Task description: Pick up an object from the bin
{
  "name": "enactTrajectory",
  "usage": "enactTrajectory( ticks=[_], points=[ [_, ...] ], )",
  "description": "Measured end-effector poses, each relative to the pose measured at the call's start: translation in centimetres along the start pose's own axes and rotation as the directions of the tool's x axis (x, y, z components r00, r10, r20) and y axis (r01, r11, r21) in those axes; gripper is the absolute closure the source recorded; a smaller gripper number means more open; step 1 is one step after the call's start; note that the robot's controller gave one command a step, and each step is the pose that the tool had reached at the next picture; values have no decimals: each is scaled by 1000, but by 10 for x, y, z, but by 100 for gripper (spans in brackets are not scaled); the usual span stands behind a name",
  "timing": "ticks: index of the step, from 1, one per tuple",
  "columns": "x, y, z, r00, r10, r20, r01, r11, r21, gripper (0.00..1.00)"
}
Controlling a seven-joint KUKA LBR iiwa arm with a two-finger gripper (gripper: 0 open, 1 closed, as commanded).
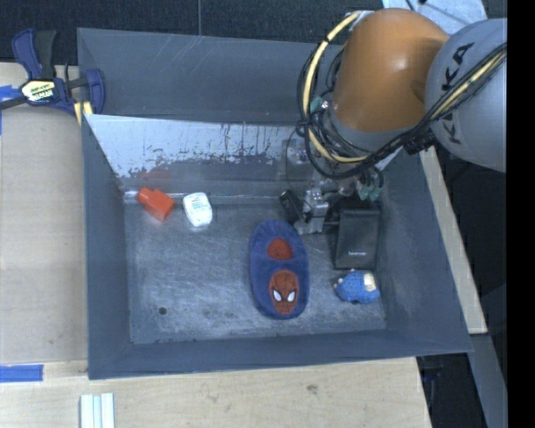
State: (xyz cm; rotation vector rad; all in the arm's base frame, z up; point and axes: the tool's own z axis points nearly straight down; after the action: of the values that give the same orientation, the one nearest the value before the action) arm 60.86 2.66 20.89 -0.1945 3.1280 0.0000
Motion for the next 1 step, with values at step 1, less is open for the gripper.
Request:
enactTrajectory(
  ticks=[1],
  points=[
    [13,-22,125,981,-194,-9,194,981,-3,0]
  ],
)
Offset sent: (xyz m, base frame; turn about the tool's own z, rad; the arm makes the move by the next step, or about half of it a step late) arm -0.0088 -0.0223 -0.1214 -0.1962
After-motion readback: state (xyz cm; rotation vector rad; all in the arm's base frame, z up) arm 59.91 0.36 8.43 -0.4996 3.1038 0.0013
